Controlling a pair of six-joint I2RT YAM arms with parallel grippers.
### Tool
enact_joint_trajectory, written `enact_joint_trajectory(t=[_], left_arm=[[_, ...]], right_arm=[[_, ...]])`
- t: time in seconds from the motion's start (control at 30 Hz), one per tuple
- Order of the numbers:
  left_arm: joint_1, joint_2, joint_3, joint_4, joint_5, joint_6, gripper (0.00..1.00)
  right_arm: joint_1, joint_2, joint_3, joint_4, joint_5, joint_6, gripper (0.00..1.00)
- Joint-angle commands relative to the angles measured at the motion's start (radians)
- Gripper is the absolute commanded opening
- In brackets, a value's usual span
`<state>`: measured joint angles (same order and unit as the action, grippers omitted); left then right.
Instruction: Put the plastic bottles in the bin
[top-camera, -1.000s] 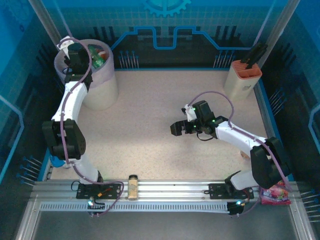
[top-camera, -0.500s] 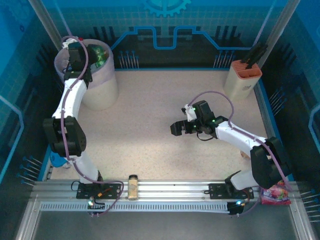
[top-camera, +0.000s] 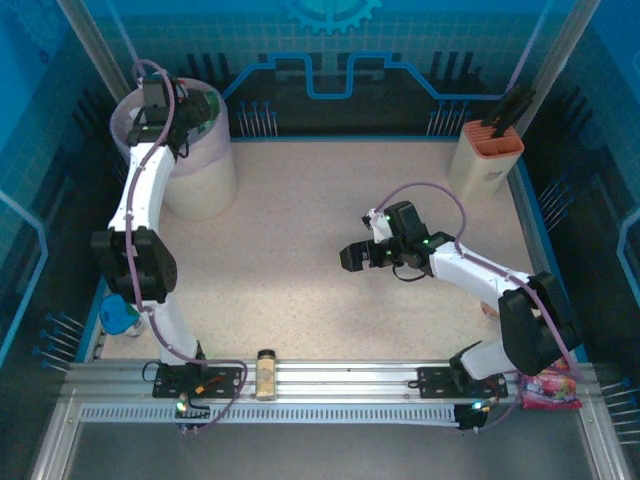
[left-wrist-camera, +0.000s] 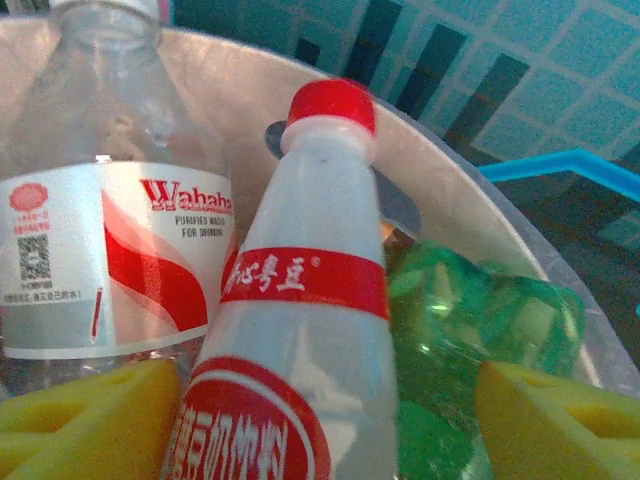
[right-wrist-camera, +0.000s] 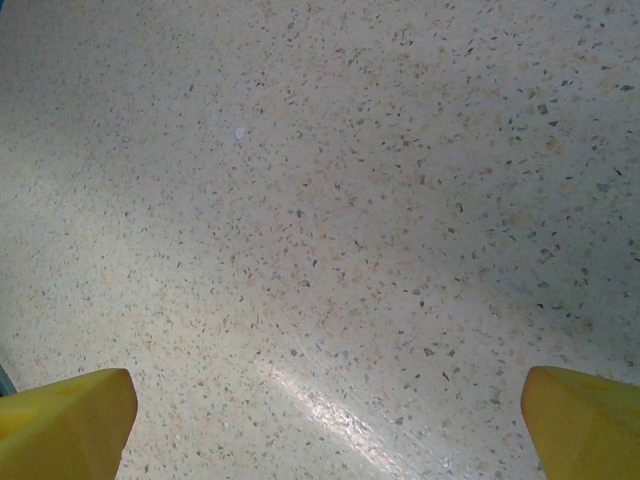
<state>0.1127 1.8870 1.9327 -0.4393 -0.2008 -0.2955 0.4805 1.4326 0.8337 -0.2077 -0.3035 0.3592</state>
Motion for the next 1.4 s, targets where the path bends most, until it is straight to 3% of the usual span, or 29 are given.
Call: enact_joint_trajectory(t=[0.0, 0.3, 0.47, 0.63, 0.83, 0.97, 1.1, 1.2, 1.37], left_arm=[[-0.005, -0.015, 0.092, -0.08, -0.026, 0.053, 0.85], [-0.005, -0.059, 0.183, -0.149, -0.042, 0.135, 0.99], [-0.035, -0.224, 0.095, -0.126, -0.028, 0.194, 0.99], [-0.223, -0.444, -0.175, -0.074, -0.147, 0.323, 0.99], [-0.351, -0.697, -0.636, 0.059, -0.15, 0.23, 0.99], [-0.361, -0.811, -0.901, 0.147, -0.148, 0.172, 0.99], [-0.361, -0.862, -1.149, 0.321, -0.194, 0.183, 0.99], [-0.359, -0.837, -1.277, 0.448, -0.268, 0.211, 0.99], [-0.344, -0.706, -1.381, 0.664, -0.287, 0.262, 0.99]], right_arm=[[0.018, 0.005, 0.005, 0.02, -0.02, 0.004, 1.0], [0.016, 0.003, 0.038, 0.004, -0.008, -0.019, 1.0], [-0.004, -0.03, 0.121, -0.066, 0.052, -0.081, 1.0], [-0.076, -0.047, 0.171, -0.085, 0.125, -0.123, 1.0], [-0.21, -0.049, 0.234, -0.163, 0.174, -0.16, 1.0], [-0.25, -0.079, 0.185, -0.127, 0.314, -0.24, 1.0], [-0.288, -0.138, 0.028, 0.05, 0.411, -0.273, 1.0], [-0.327, -0.167, -0.081, 0.165, 0.464, -0.261, 1.0], [-0.397, -0.123, -0.159, 0.276, 0.484, -0.235, 1.0]])
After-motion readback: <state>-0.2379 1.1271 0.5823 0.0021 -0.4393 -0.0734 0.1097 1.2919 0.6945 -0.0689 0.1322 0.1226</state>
